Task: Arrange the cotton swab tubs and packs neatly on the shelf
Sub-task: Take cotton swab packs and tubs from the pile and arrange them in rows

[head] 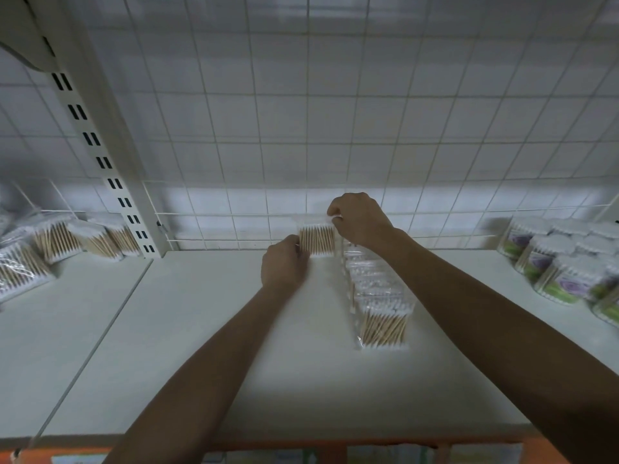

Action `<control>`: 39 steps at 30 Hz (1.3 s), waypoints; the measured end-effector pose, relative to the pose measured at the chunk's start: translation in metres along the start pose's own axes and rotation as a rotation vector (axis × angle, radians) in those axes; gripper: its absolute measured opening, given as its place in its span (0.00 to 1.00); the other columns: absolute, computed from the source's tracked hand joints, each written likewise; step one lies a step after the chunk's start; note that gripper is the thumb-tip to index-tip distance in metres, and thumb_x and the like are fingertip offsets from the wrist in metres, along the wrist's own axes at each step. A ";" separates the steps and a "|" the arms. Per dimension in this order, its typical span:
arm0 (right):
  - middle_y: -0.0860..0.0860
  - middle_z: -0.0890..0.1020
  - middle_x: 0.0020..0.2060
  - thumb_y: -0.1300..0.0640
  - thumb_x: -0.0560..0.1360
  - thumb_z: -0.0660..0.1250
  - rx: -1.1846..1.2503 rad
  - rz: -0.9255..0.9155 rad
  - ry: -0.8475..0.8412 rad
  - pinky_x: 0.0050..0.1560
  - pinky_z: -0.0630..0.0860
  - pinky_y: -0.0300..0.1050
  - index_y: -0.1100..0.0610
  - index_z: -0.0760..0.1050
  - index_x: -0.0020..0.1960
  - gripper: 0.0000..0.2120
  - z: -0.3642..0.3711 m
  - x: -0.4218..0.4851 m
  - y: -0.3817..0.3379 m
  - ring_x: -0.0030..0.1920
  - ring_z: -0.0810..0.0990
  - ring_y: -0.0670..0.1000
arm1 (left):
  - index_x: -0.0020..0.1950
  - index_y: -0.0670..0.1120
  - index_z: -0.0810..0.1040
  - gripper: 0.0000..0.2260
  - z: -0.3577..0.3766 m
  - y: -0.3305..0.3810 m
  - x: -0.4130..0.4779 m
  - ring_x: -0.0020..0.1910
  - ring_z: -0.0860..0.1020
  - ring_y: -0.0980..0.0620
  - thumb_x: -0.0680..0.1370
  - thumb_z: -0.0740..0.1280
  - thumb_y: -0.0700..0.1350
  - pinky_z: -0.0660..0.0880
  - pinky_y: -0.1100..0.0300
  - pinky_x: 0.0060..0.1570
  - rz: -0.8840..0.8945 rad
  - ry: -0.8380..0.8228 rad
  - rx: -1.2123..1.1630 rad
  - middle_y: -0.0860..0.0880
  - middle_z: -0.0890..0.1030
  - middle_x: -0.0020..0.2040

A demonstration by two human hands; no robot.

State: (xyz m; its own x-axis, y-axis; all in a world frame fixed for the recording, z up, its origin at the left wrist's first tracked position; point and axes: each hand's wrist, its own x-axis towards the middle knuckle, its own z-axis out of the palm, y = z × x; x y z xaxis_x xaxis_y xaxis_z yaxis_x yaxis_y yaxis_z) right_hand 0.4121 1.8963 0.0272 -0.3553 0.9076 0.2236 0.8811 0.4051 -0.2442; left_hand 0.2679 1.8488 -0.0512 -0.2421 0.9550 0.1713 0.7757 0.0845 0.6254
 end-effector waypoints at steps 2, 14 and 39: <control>0.52 0.81 0.54 0.64 0.74 0.60 0.002 0.000 0.006 0.51 0.73 0.43 0.57 0.79 0.55 0.14 0.000 -0.001 0.000 0.54 0.78 0.53 | 0.54 0.46 0.77 0.08 -0.001 0.000 -0.001 0.50 0.79 0.45 0.77 0.62 0.44 0.74 0.56 0.47 0.020 0.002 0.013 0.48 0.82 0.50; 0.53 0.81 0.54 0.65 0.74 0.58 -0.024 -0.010 -0.019 0.55 0.76 0.46 0.59 0.80 0.54 0.14 -0.004 -0.008 -0.004 0.55 0.78 0.54 | 0.60 0.46 0.77 0.12 -0.004 0.001 -0.001 0.54 0.78 0.45 0.78 0.61 0.46 0.71 0.57 0.50 0.017 0.001 0.030 0.47 0.82 0.54; 0.55 0.75 0.61 0.60 0.77 0.59 0.090 -0.416 -0.142 0.59 0.71 0.51 0.54 0.73 0.65 0.18 0.049 -0.078 -0.168 0.61 0.71 0.57 | 0.66 0.44 0.73 0.17 -0.127 -0.077 -0.100 0.60 0.72 0.41 0.78 0.63 0.42 0.70 0.52 0.55 -0.086 0.325 0.337 0.41 0.77 0.60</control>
State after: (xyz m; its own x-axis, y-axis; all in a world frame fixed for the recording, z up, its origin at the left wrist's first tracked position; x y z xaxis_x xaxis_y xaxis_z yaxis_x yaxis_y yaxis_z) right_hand 0.2765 1.7633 0.0049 -0.7186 0.6691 0.1898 0.6259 0.7411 -0.2430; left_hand 0.1590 1.7106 -0.0199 -0.4417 0.8066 0.3929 0.8779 0.2982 0.3747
